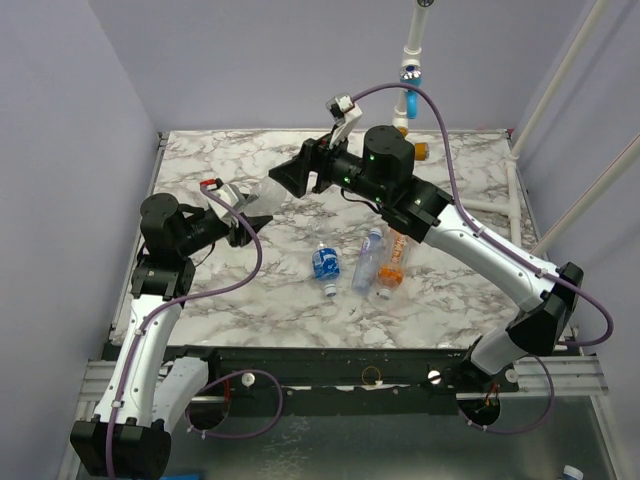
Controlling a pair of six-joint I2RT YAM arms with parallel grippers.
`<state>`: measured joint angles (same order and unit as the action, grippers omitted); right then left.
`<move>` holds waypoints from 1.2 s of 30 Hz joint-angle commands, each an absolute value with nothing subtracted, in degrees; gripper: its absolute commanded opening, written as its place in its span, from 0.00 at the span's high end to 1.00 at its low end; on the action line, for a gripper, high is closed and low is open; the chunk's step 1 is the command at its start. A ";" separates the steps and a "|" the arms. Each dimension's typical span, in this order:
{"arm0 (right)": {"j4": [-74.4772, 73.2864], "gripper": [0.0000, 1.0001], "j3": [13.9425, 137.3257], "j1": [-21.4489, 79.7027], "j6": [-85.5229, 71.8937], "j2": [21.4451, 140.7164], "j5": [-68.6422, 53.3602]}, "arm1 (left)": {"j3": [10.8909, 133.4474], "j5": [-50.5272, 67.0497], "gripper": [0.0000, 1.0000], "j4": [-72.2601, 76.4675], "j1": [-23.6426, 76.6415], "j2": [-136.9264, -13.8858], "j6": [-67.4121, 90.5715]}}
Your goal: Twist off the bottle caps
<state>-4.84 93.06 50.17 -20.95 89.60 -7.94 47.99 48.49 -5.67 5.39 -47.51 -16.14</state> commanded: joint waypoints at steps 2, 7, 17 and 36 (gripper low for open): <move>1.82 0.28 92.82 50.41 -25.03 91.45 -9.64 | 47.29 47.68 0.62 -2.47 5.92 -47.48 -12.22; 4.13 0.42 92.50 50.36 -26.93 92.37 -10.84 | 47.04 46.84 0.62 -1.90 6.27 -47.68 -11.07; 4.83 0.78 92.53 50.36 -27.83 93.19 -11.57 | 48.10 45.15 0.42 1.59 7.17 -50.20 -3.71; 6.04 0.99 88.12 50.36 -19.85 90.31 -14.09 | 55.42 62.10 0.10 -2.44 7.25 -56.45 7.82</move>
<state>3.77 88.36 49.93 -22.31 92.58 -12.08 53.89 56.21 -0.01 6.90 -55.96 6.68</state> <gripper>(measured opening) 0.344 0.955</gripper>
